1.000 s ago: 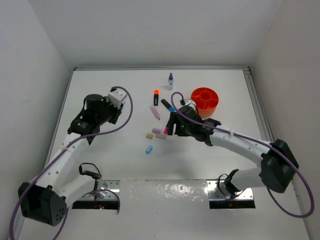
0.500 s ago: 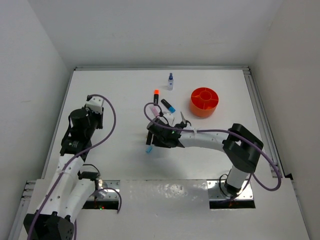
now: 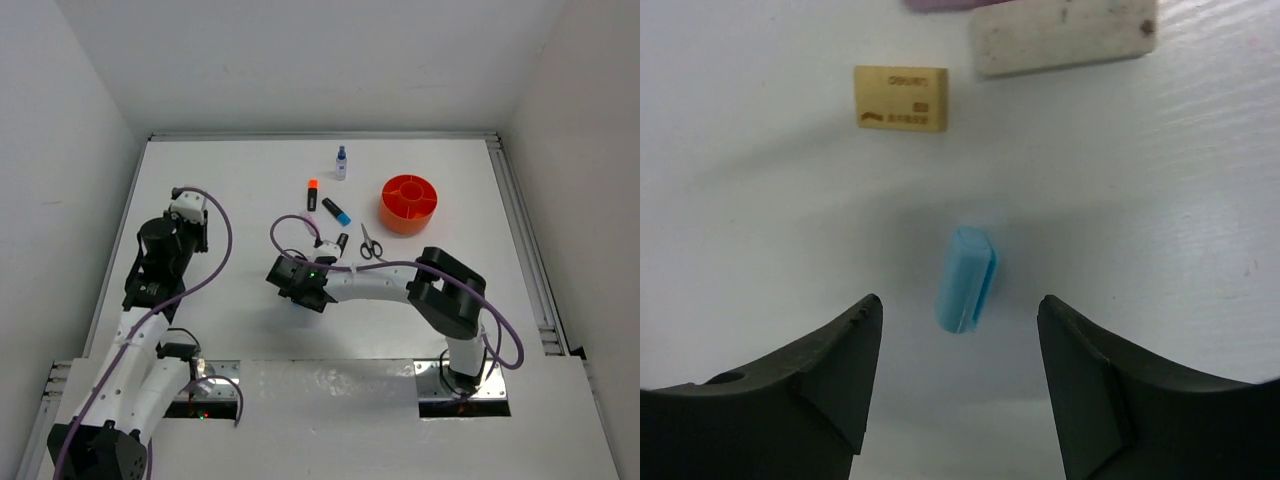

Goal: Sort the stationery into containers
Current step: Close the pen cap on the pen.

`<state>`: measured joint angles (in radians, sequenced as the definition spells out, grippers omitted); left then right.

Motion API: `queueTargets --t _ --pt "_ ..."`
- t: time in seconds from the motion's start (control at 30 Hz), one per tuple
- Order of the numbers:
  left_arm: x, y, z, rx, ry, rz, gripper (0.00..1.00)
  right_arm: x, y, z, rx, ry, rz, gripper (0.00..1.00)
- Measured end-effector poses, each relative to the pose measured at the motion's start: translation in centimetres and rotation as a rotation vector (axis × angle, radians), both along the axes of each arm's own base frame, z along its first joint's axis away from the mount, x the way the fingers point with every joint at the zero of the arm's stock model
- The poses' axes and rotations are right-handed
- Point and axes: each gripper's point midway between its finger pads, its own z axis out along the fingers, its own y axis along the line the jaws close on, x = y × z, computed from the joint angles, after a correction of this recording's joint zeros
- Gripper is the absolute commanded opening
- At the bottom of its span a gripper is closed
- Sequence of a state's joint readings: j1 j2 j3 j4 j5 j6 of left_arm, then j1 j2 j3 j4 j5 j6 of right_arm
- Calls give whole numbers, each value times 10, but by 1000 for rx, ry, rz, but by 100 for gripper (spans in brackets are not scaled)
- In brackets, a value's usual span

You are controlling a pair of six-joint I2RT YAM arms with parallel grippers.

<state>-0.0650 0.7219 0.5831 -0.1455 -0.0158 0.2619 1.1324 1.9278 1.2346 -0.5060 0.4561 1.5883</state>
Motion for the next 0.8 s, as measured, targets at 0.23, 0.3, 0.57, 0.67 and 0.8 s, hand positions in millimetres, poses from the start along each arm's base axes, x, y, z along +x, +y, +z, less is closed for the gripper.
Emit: queueTargets --t 0.23,0.3,0.57,0.67,0.8 --pt "-2 -6 6 -31 -31 -4 0 7 -13 -7 -25 -2 -107 54" --pt "-3 -5 9 -34 -40 2 0 8 -14 -14 -41 7 -115 52" --pt "-5 -2 11 -48 -58 26 0 11 -9 -20 -40 18 -131 33" --pt "-6 -2 9 -54 -56 27 0 10 -10 -21 -42 22 -134 20" --pt "-6 -4 9 -60 -58 21 0 11 -12 -21 -38 10 -147 0"
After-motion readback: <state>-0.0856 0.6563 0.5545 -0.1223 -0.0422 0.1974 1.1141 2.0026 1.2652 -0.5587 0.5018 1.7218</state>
